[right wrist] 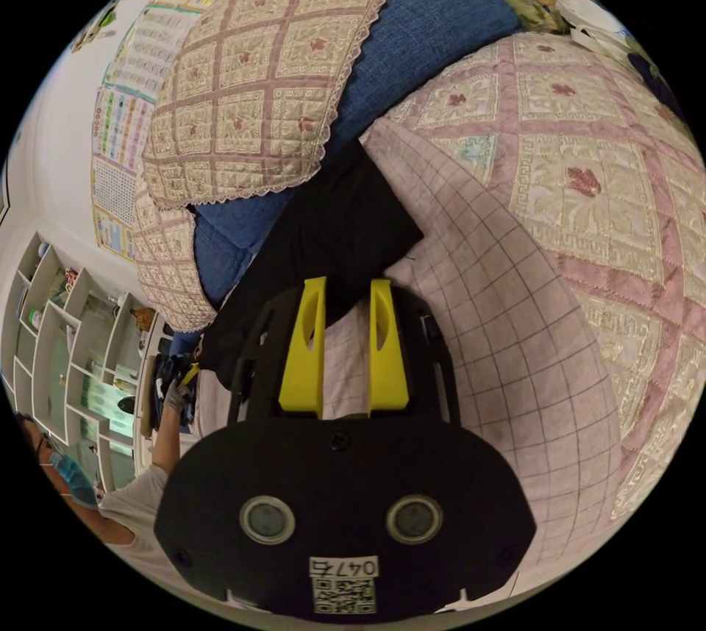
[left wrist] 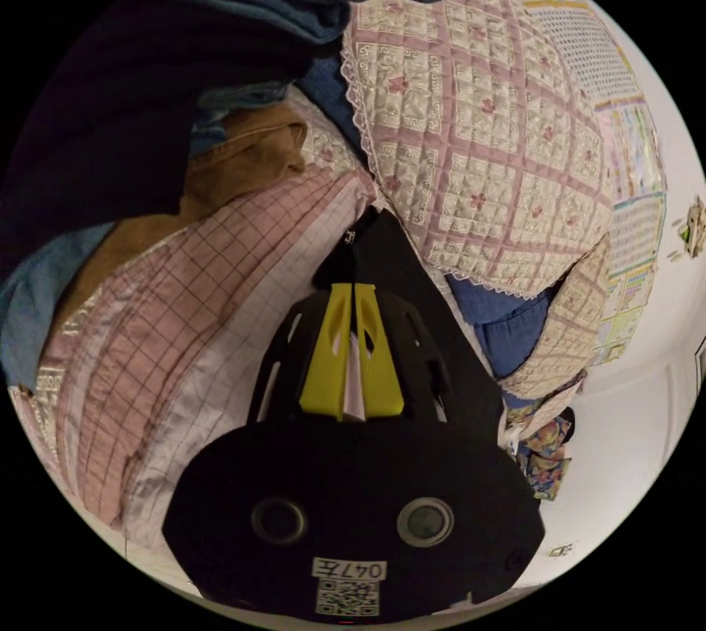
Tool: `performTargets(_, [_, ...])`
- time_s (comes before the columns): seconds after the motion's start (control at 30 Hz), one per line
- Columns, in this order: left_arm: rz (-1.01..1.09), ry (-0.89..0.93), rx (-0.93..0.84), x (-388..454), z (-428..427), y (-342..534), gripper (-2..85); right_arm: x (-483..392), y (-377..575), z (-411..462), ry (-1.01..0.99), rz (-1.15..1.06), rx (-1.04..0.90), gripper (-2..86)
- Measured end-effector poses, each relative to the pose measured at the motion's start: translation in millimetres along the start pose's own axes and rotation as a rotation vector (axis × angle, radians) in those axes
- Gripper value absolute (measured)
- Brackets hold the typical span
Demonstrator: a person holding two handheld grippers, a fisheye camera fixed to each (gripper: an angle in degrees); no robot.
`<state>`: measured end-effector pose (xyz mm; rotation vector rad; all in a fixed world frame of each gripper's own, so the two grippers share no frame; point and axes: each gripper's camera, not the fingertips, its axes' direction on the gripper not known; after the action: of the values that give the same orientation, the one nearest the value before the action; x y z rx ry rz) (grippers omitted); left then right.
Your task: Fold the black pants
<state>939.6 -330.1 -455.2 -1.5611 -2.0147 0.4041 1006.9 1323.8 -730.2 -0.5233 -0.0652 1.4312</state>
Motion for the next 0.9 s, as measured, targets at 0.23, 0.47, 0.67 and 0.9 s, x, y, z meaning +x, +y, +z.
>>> performTargets(0.23, [-0.043,0.006,-0.039,-53,20,60,1.4,-8,-7,-7,-0.006,0.006,-0.004,5.5])
performTargets(0.47, [-0.085,0.046,-0.042,-91,19,108,8.0,-22,-10,-18,-0.001,0.015,0.006,5.5])
performTargets(0.67, [-0.103,0.065,-0.044,-94,41,109,6.8,-37,-15,-32,-0.006,0.027,0.001,5.0])
performTargets(0.9, [-0.027,0.071,-0.026,-62,49,79,-0.2,-67,-29,-46,0.02,0.048,-0.018,0.6])
